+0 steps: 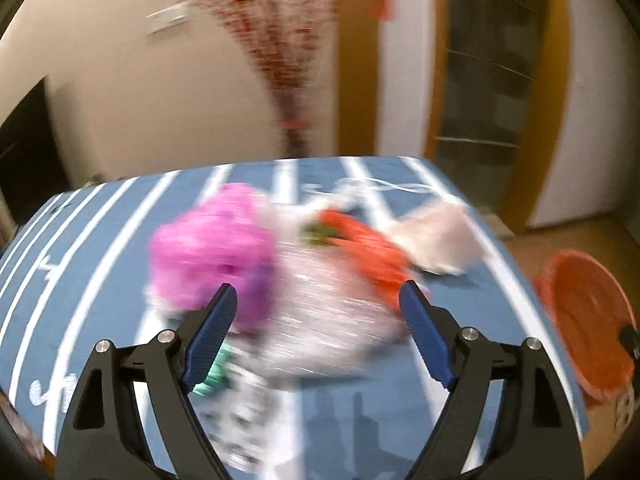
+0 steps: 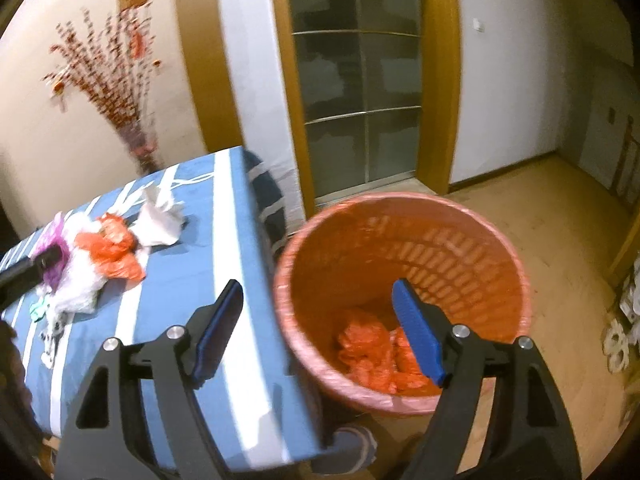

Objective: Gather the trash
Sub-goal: 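Move the left gripper back to the table and grasp the pink bag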

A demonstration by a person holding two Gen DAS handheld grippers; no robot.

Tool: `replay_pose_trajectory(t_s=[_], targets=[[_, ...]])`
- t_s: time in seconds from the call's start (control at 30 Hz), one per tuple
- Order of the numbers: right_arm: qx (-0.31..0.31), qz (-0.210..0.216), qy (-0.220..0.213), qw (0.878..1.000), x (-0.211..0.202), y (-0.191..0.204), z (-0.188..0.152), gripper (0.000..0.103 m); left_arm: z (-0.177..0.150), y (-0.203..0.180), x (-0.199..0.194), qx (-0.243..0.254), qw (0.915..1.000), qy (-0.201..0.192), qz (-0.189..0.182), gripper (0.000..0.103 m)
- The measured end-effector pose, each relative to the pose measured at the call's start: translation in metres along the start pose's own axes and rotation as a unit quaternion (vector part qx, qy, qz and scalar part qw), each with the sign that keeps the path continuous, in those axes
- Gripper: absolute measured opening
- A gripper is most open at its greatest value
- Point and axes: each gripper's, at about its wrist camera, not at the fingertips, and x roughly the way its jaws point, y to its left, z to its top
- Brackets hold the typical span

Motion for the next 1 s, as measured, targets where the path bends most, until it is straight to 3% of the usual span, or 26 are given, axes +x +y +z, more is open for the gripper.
replay_pose_trajectory(t_s=[0.1, 0.37, 0.53, 0.63, 0.73, 1.0], targets=[[-0.015, 0.013, 0.005, 1.000, 0.005, 0.021, 0.000, 0.075, 0.009, 0.025, 0.018, -0.015, 0.9993, 0.008, 0.035, 0.082], [-0.051, 0.029, 0.017, 0.998, 0.018, 0.067, 0.000, 0.075, 0.019, 0.046, 0.058, -0.037, 0.9972, 0.053, 0.037, 0.081], [-0.063, 0.038, 0.021, 0.997, 0.022, 0.088, 0.002, 0.075, 0.011, 0.061, 0.067, -0.050, 0.9959, 0.074, 0.011, 0.051], [-0.067, 0.045, 0.022, 0.996, 0.025, 0.100, 0.004, 0.075, 0.008, 0.067, 0.065, -0.051, 0.9962, 0.070, -0.005, 0.038], [-0.069, 0.051, 0.020, 0.996, 0.028, 0.109, 0.007, 0.075, 0.006, 0.074, 0.055, -0.048, 0.9973, 0.055, -0.011, 0.030], [-0.050, 0.077, 0.018, 0.996, 0.056, 0.129, 0.035, 0.075, 0.014, 0.115, 0.017, -0.071, 0.9974, 0.014, -0.005, 0.029]])
